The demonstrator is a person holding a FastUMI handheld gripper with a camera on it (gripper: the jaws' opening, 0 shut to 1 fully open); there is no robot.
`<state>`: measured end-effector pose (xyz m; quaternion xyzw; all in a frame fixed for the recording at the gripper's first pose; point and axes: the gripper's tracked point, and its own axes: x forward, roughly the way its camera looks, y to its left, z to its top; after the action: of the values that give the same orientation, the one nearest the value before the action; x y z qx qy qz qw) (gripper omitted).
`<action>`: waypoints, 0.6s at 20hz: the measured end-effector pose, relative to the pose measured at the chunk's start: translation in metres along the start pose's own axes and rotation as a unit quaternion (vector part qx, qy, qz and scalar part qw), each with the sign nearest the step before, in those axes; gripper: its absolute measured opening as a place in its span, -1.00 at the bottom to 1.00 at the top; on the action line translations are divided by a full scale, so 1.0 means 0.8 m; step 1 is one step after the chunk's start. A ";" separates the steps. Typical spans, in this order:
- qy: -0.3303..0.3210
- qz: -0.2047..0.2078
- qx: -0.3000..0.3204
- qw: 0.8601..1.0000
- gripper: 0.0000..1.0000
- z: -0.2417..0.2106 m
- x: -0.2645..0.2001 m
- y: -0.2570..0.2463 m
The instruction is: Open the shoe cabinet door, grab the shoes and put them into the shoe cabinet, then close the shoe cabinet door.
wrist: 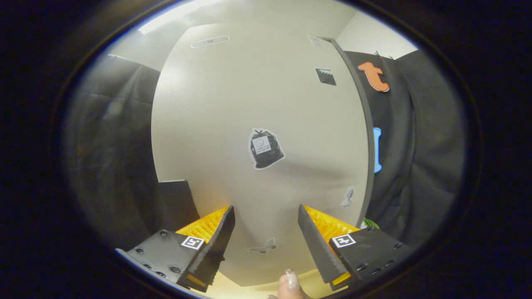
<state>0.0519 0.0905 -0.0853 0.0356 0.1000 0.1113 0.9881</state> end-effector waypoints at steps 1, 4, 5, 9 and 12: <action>-0.001 0.000 0.002 1.000 0.90 0.001 0.009 0.002; -0.005 0.000 -0.006 1.000 0.90 0.002 0.014 0.012; -0.007 -0.002 -0.013 1.000 0.90 0.004 0.015 0.015; -0.014 -0.007 -0.037 0.999 0.90 0.005 0.018 0.022; -0.012 -0.006 -0.041 0.999 0.89 0.001 0.023 0.027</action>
<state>0.0651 0.1159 -0.0864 -0.0046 0.0833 0.1089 0.9905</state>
